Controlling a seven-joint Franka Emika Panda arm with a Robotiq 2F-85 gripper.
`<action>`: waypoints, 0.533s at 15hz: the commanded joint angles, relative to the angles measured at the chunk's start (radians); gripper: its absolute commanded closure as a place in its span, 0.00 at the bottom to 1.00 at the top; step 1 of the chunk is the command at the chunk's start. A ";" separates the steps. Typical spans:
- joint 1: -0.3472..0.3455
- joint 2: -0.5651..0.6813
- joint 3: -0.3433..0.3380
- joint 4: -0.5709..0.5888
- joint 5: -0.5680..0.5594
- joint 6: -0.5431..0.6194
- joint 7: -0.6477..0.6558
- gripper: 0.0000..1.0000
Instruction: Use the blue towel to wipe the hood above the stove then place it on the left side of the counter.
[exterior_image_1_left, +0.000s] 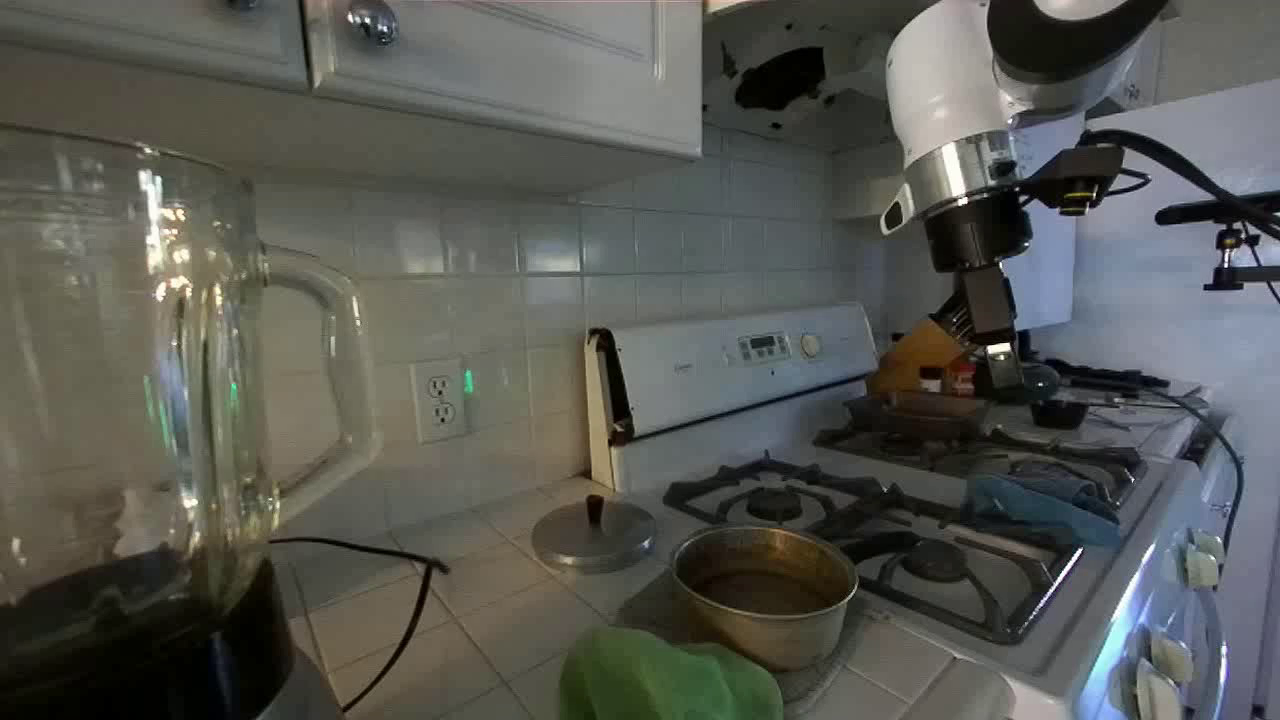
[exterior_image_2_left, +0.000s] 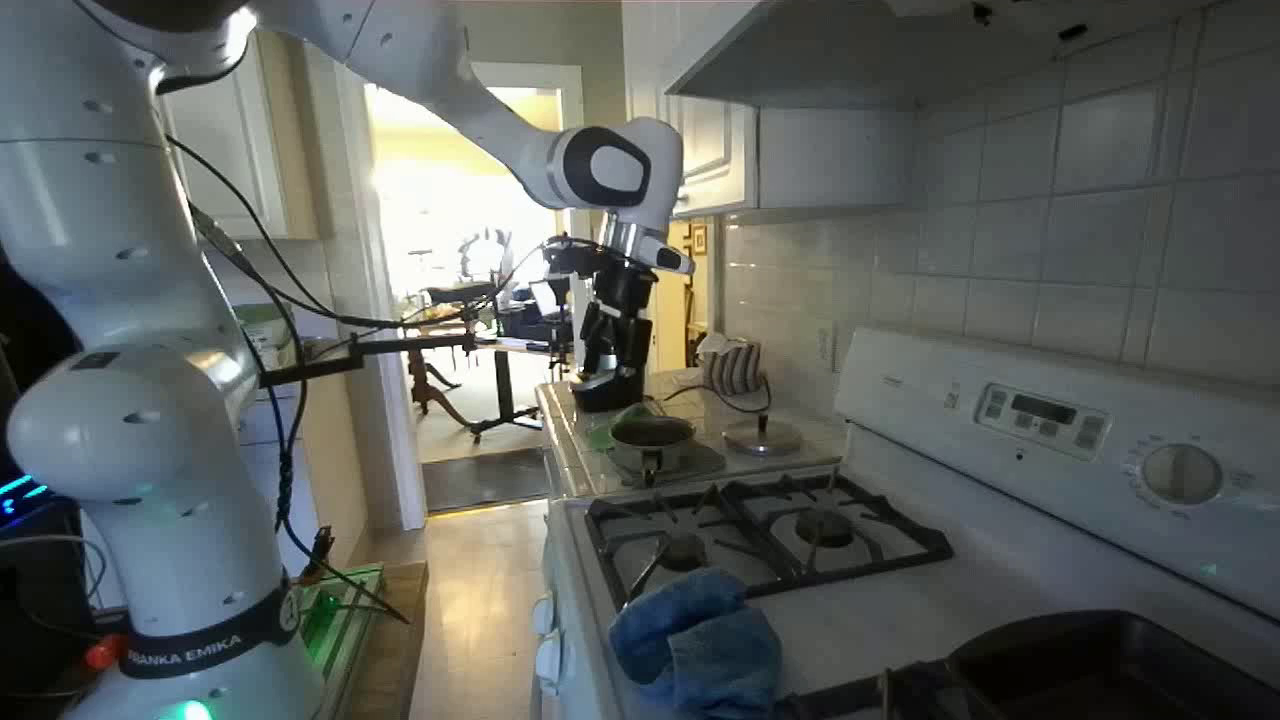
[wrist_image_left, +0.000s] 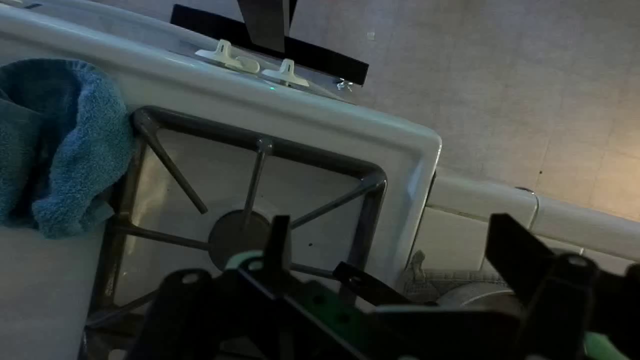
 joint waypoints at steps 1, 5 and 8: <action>0.001 0.001 0.000 0.002 0.000 -0.002 0.000 0.00; 0.001 0.001 0.000 0.002 0.000 -0.002 0.000 0.00; -0.019 0.018 -0.016 0.004 -0.002 0.052 0.067 0.00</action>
